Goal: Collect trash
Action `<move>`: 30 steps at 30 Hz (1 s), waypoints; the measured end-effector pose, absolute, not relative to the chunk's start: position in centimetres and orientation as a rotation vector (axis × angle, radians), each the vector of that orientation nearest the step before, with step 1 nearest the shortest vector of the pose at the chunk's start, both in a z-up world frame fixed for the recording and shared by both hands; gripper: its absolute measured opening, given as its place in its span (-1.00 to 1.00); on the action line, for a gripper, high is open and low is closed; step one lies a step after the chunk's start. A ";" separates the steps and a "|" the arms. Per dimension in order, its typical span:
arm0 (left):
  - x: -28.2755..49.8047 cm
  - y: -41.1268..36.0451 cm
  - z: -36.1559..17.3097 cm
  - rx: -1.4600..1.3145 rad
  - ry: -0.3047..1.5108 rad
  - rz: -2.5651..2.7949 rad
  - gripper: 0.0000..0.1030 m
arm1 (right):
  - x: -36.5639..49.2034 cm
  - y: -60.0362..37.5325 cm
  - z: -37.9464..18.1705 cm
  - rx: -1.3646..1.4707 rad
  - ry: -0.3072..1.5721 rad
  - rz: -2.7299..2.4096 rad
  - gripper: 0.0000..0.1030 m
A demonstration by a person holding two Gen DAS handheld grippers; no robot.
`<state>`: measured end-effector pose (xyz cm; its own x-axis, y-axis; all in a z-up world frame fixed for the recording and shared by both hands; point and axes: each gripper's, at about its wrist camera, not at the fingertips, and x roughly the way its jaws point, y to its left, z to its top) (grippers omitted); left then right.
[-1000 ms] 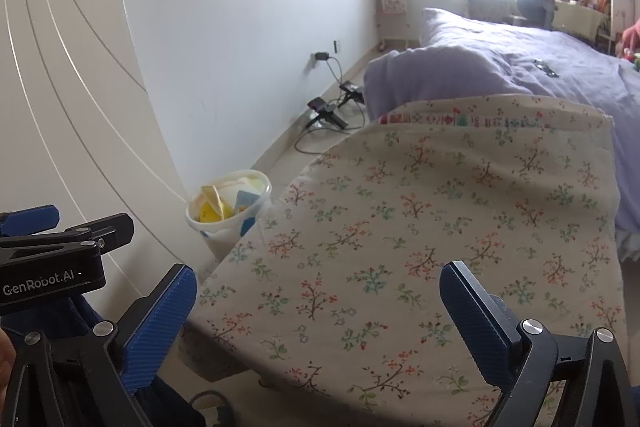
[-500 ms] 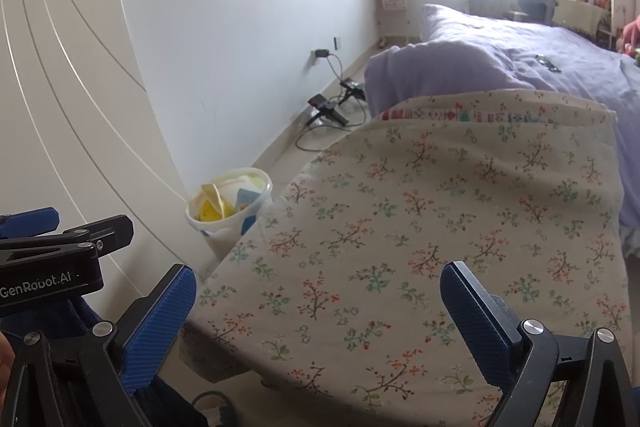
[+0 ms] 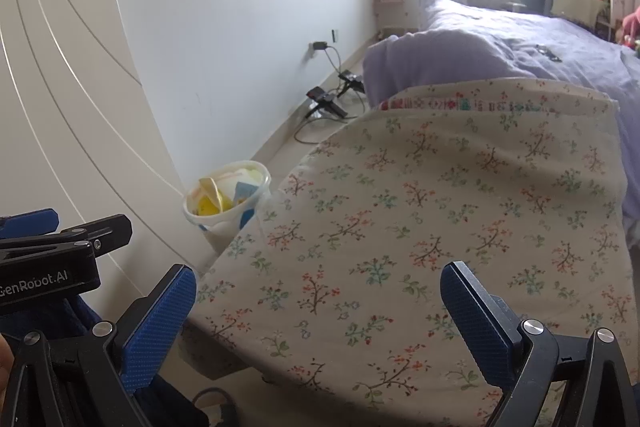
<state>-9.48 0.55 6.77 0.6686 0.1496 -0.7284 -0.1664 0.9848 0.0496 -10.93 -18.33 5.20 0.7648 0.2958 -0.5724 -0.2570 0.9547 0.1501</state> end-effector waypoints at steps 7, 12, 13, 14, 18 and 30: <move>-9.3 0.4 6.5 -0.019 0.825 0.177 0.75 | -10.8 -18.4 5.0 0.068 0.640 0.302 0.95; -9.2 0.4 6.3 -0.019 0.833 0.177 0.75 | -10.7 -18.3 4.9 0.069 0.643 0.300 0.95; -9.2 0.4 6.3 -0.018 0.832 0.176 0.75 | -10.7 -18.3 4.9 0.070 0.643 0.300 0.95; -9.2 0.3 6.3 -0.015 0.828 0.175 0.75 | -10.7 -18.3 4.8 0.070 0.644 0.300 0.95; -9.3 0.2 6.3 -0.010 0.823 0.170 0.75 | -10.7 -18.4 4.7 0.071 0.646 0.297 0.95; -9.4 0.4 6.2 -0.016 0.827 0.180 0.75 | -10.7 -18.4 4.6 0.075 0.648 0.297 0.95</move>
